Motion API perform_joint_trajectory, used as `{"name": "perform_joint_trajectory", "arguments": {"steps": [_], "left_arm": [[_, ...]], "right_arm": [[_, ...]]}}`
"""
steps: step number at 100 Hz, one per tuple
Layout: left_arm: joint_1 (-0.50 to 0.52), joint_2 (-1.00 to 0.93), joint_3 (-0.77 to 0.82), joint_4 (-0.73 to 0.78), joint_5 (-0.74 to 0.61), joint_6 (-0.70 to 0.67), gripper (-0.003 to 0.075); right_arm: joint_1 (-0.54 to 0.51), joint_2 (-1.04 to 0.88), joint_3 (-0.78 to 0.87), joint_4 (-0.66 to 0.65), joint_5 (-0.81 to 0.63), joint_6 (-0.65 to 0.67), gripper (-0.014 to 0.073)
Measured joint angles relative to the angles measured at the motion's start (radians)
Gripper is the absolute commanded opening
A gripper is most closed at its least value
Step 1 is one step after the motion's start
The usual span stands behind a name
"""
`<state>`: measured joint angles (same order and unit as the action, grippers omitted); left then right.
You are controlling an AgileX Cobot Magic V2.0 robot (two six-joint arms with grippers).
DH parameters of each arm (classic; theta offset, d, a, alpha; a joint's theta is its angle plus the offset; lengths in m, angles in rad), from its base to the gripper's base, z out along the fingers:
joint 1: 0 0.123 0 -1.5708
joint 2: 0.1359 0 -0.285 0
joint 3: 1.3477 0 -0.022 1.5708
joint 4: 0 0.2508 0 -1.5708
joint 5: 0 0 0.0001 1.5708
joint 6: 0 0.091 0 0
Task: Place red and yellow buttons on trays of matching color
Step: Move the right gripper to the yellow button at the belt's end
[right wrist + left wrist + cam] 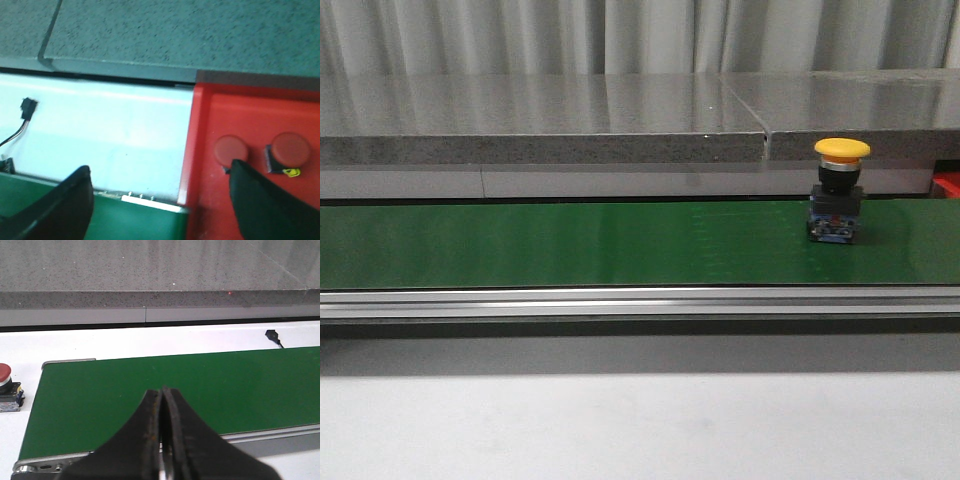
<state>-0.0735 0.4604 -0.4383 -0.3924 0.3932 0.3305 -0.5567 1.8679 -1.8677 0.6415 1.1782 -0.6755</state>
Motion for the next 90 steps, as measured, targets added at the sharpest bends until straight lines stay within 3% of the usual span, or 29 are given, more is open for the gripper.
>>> {"name": "perform_joint_trajectory", "arguments": {"steps": [42, 90], "left_arm": [[0.0, 0.0, 0.0, 0.0, 0.0, 0.0, -0.0019], [0.0, 0.0, 0.0, 0.0, 0.0, 0.0, -0.0019]], "right_arm": [[0.048, -0.415, 0.571, 0.004, -0.135, -0.204, 0.0563], [0.274, -0.468, 0.84, -0.028, -0.293, -0.28, 0.0563]]}}
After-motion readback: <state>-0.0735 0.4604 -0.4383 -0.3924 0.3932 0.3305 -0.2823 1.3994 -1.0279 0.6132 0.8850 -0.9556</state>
